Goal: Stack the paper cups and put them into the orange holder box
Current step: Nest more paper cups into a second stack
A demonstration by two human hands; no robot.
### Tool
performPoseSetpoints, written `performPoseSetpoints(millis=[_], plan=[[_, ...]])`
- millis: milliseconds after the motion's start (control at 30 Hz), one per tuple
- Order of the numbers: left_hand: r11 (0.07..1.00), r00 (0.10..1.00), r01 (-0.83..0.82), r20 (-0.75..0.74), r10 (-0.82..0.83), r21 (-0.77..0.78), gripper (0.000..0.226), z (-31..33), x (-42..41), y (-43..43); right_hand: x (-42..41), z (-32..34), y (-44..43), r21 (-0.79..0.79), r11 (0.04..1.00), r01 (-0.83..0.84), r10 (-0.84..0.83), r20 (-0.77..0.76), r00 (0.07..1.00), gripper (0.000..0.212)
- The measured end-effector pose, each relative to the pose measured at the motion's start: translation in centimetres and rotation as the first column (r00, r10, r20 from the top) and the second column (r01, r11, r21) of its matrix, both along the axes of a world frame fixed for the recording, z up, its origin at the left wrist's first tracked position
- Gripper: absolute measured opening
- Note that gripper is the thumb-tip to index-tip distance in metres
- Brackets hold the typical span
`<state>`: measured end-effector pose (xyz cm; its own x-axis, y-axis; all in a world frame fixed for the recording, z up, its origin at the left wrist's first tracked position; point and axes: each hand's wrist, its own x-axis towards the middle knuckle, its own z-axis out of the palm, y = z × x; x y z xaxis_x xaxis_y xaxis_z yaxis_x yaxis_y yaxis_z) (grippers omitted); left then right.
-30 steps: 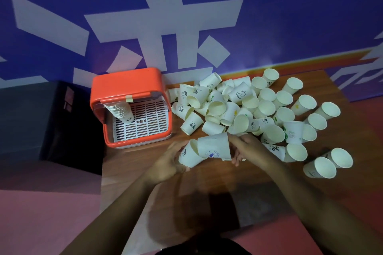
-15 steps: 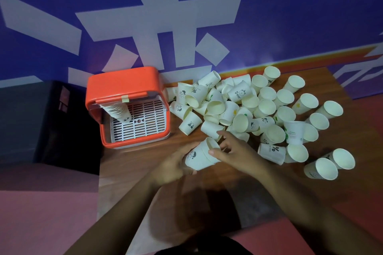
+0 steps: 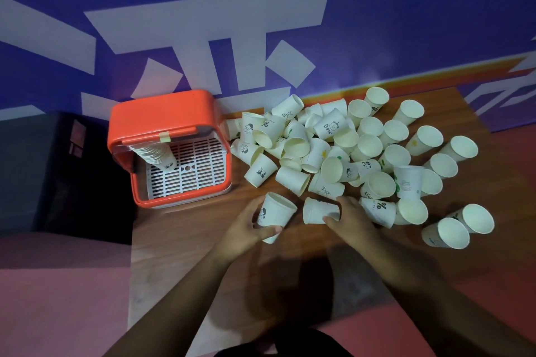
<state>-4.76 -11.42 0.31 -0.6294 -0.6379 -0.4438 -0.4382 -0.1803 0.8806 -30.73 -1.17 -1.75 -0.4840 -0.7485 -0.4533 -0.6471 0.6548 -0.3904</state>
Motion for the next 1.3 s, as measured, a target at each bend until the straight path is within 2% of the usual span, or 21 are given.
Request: performPoseSetpoints(millis=[133,233,333,400,467,533,600,700,767,867,967,1067,1200,1300], plan=[[1.000,0.999,-0.021,0.041,0.020,0.017,0.073,-0.9,0.3,0.2,0.2,-2.4,-0.2,0.043,0.981,-0.189,0.192,-0.080,0.978,0.075],[0.999,0.997,-0.022,0.080,0.019,0.028,0.076,-1.7,0.7,0.3,1.0,-3.3,-0.8,0.106,0.939,-0.328,0.344,-0.195,0.919,0.067],[0.999,0.992,-0.026,0.124,0.022,0.035,0.081,-2.6,1.1,0.3,1.9,-3.8,-0.9,0.128,0.926,-0.355,0.375,-0.206,0.904,0.062],[0.999,0.988,-0.026,0.154,0.021,0.029,0.080,-3.0,1.3,0.2,2.4,-3.5,-0.9,0.076,0.966,-0.247,0.252,-0.070,0.965,0.063],[0.999,0.982,-0.034,0.185,0.032,0.006,0.076,-3.2,1.3,0.0,2.5,-2.4,-0.9,0.001,0.998,-0.069,0.068,0.136,0.988,0.055],[1.000,0.978,-0.021,0.206,0.024,-0.014,0.073,-2.9,1.0,-0.2,2.4,-0.7,-1.0,-0.072,0.987,0.141,-0.109,0.340,0.934,0.047],[0.999,0.977,0.024,0.210,-0.018,-0.029,0.075,-2.5,0.7,-0.3,1.9,0.7,-1.0,-0.145,0.925,0.351,-0.227,0.530,0.817,0.043],[0.994,0.979,0.098,0.183,-0.087,-0.050,0.081,-2.1,-0.5,-0.5,1.1,2.1,-0.9,-0.213,0.832,0.512,-0.219,0.722,0.656,0.062],[0.992,0.982,0.126,0.146,-0.121,-0.024,0.080,-1.8,-1.8,-0.6,1.0,2.8,-0.9,-0.243,0.792,0.560,-0.190,0.774,0.604,0.068],[0.988,0.987,0.151,0.055,-0.151,-0.006,0.076,-1.3,-4.1,-0.6,1.2,3.8,-1.1,-0.286,0.724,0.628,-0.152,0.821,0.550,0.064],[0.989,0.989,0.146,-0.015,-0.145,0.017,0.074,-0.6,-5.8,-0.5,1.7,4.0,-1.4,-0.340,0.726,0.597,-0.139,0.778,0.613,0.062],[0.996,0.996,0.067,-0.063,-0.063,0.053,0.067,-0.4,-6.6,-0.7,2.5,4.0,-1.4,-0.336,0.755,0.563,-0.142,0.754,0.641,0.052],[0.996,0.997,-0.036,-0.071,0.041,0.077,0.063,-0.8,-6.2,-1.3,3.6,4.8,-1.0,-0.321,0.880,0.350,-0.066,0.648,0.759,0.044],[0.997,0.998,-0.023,-0.058,0.027,0.073,0.068,-1.3,-5.3,-1.5,2.7,5.3,-1.5,-0.233,0.953,0.195,0.002,0.646,0.763,0.045]])
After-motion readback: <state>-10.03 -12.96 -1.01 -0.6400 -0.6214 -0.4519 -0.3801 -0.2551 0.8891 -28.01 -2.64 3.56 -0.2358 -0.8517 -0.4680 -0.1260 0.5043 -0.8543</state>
